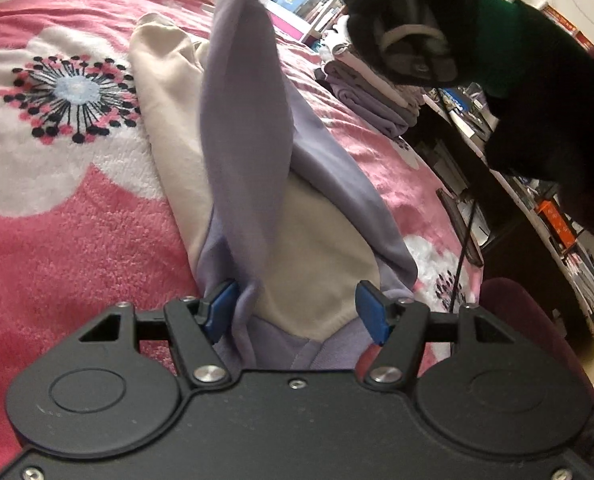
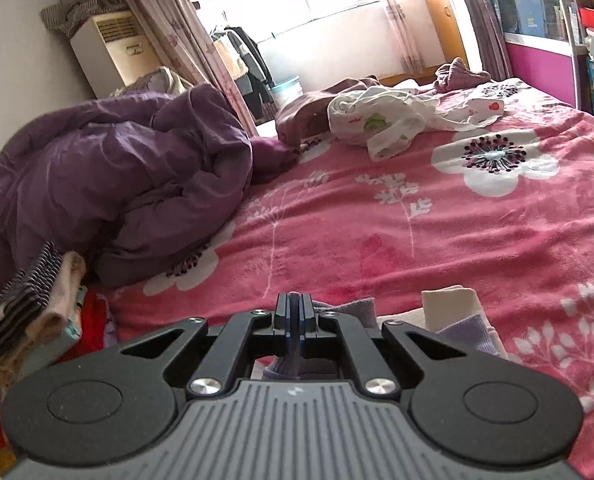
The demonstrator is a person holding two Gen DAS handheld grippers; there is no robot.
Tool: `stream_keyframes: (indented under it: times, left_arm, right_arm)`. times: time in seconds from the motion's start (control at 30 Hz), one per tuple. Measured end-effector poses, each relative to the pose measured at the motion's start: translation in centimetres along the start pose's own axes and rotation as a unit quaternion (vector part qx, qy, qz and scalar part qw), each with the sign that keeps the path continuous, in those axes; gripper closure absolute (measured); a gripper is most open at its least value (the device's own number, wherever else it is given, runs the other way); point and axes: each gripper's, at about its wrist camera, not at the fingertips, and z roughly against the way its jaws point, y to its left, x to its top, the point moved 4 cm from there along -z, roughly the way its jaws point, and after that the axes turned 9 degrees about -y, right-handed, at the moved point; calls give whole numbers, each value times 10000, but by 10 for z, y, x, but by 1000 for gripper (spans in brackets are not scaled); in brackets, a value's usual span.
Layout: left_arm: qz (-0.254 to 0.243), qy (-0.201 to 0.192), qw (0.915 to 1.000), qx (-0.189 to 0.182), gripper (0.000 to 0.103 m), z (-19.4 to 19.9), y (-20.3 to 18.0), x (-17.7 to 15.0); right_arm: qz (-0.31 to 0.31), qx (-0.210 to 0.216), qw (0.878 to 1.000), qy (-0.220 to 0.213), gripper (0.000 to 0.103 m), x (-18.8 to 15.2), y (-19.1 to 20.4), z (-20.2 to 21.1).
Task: Fold clothes
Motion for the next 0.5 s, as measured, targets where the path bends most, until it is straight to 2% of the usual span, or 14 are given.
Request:
stream_keyframes:
  times: [0.27, 0.5]
  left_arm:
    - [-1071, 117, 9941, 114, 39, -5, -18, -10]
    - [-1222, 164, 9923, 142, 38, -7, -17, -12]
  right_arm:
    - [154, -167, 9992, 336, 97, -19, -7, -31]
    - [419, -198, 9969, 632, 97, -33, -4, -55]
